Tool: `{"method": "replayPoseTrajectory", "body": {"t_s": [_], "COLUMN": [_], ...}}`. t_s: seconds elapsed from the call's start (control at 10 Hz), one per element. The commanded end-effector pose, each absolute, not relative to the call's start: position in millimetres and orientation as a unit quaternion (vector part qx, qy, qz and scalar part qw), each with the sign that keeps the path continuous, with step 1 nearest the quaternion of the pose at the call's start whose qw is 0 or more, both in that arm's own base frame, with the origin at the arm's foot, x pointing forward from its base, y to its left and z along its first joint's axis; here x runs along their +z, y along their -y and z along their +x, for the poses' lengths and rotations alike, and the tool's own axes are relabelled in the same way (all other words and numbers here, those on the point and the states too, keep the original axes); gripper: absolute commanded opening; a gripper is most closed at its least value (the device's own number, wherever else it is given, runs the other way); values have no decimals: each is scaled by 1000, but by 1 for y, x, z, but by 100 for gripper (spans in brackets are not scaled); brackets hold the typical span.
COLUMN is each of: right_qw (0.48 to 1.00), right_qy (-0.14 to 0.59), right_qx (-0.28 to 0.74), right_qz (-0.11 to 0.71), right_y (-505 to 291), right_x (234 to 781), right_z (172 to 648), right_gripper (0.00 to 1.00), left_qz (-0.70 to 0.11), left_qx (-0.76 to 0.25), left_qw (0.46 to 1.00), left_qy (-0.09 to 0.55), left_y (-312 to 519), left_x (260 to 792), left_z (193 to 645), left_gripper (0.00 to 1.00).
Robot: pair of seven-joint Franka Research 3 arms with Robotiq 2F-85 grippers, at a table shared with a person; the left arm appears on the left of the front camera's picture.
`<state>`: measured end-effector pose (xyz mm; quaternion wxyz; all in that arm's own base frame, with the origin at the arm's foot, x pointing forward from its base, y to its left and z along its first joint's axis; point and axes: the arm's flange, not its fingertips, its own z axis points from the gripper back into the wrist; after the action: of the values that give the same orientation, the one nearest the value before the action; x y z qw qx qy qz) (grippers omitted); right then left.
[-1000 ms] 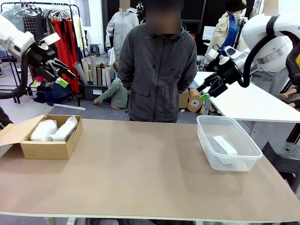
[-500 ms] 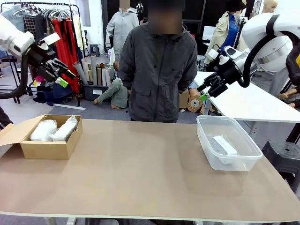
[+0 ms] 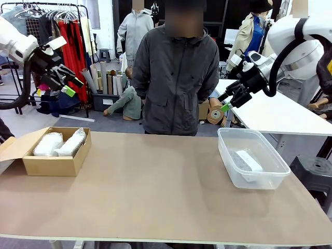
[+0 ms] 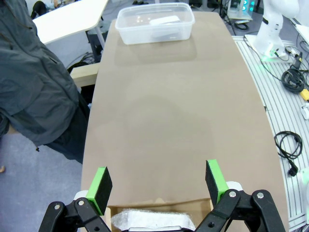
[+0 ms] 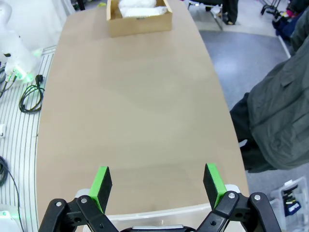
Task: Separate and place wrapped and unwrapped clocks.
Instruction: If the picked Digital clock is wrapped, place it in the Package Box ; if not, place it in the Organizing box.
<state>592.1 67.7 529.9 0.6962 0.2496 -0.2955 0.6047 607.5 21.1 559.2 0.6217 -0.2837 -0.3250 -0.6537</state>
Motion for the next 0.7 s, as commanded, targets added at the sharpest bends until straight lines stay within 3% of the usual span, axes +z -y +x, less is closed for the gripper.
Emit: {"method": "replayPoseTrajectory", "body": {"t_s": [0.0,0.6], "right_qw": [697,697], "right_qy": [300,300], "right_qx": [604,604], "right_qz": [245,245], "right_y": [-68,-68], "right_x": [532,532], "right_z": [592,592], "right_gripper": [100,100], "left_qz": [-283,-283], "left_qx": [-656,-656], "left_qw": [621,621], "left_qy": [323,323], "left_y": [-22,-22], "left_x": [559,559], "left_z": [605,605], "left_gripper": [100,100]}}
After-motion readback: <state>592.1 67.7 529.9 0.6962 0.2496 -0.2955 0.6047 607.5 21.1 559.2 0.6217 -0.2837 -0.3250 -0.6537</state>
